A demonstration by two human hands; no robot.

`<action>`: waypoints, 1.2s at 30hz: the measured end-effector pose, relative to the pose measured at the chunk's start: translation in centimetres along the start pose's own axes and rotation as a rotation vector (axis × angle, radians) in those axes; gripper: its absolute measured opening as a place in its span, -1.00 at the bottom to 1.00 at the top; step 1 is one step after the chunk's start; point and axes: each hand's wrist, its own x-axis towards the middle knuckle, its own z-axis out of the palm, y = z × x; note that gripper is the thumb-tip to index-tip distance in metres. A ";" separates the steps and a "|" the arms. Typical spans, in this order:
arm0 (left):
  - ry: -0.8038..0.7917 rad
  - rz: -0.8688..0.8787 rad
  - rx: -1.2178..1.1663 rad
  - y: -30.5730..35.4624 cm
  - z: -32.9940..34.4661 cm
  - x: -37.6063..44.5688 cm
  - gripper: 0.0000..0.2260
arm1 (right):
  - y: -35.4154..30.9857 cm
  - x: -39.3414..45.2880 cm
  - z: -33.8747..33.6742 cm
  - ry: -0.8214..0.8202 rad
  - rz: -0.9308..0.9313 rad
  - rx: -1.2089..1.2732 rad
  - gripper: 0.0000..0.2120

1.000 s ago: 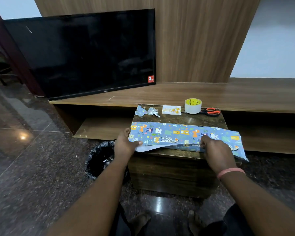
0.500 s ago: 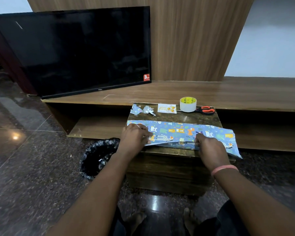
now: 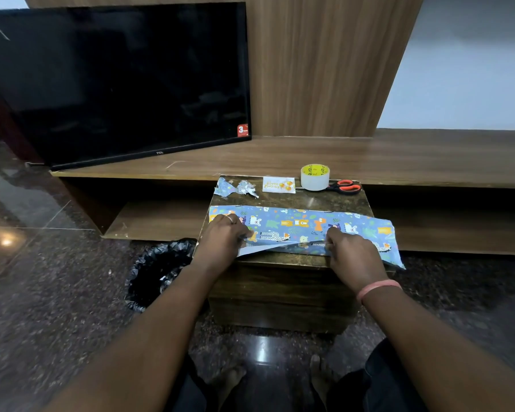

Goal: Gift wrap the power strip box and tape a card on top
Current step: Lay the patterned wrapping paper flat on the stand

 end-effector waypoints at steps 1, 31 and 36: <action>0.002 0.007 0.012 0.2 0.1 -0.1 -0.70 | 0.0 0.0 0.0 0.006 -0.001 0.008 -0.87; -0.029 -0.026 -0.037 4.1 0.2 -0.4 -0.58 | 4.6 -2.1 -1.5 -0.059 0.228 -0.279 -0.75; -0.026 -0.028 -0.023 4.3 0.2 -0.5 -0.59 | 4.2 -2.8 -2.0 -0.181 0.310 -0.322 -0.76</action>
